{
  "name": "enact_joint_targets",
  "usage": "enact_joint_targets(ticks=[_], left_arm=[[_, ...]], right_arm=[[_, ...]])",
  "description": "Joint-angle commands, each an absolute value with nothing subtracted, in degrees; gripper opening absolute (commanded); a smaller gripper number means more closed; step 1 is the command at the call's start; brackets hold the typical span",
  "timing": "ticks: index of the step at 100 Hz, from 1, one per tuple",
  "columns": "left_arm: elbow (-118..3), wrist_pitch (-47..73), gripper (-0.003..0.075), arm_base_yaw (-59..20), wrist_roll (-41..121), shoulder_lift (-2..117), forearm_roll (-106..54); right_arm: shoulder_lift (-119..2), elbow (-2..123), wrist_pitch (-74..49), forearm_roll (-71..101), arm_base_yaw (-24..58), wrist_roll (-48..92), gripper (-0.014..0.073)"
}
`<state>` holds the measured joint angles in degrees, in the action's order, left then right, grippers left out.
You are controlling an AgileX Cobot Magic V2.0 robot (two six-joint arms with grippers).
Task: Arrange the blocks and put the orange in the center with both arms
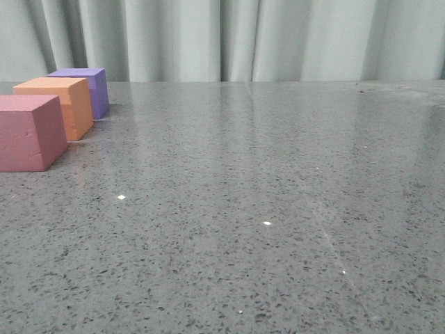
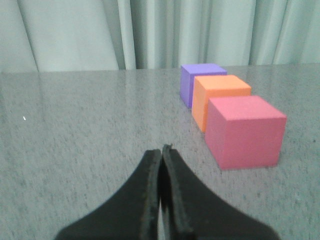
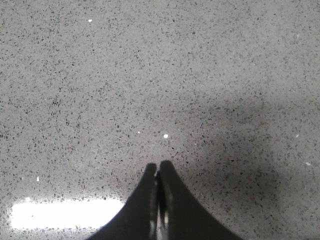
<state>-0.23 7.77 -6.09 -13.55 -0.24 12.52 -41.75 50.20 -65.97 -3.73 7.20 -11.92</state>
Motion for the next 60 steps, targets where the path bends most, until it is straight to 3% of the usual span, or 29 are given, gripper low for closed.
enact_joint_targets(ticks=[1, 60], left_arm=[[1.37, 1.19, -0.0019, -6.01, -13.39, -2.09, 10.76], [2.83, 1.62, -0.0019, -6.01, -13.39, -2.08, 11.15]], right_arm=[[-41.6, 51.47, -63.48, -4.01, 7.04, -11.53, -0.0067], [-41.6, 51.47, -63.52, -4.07, 7.04, -11.53, -0.0067]])
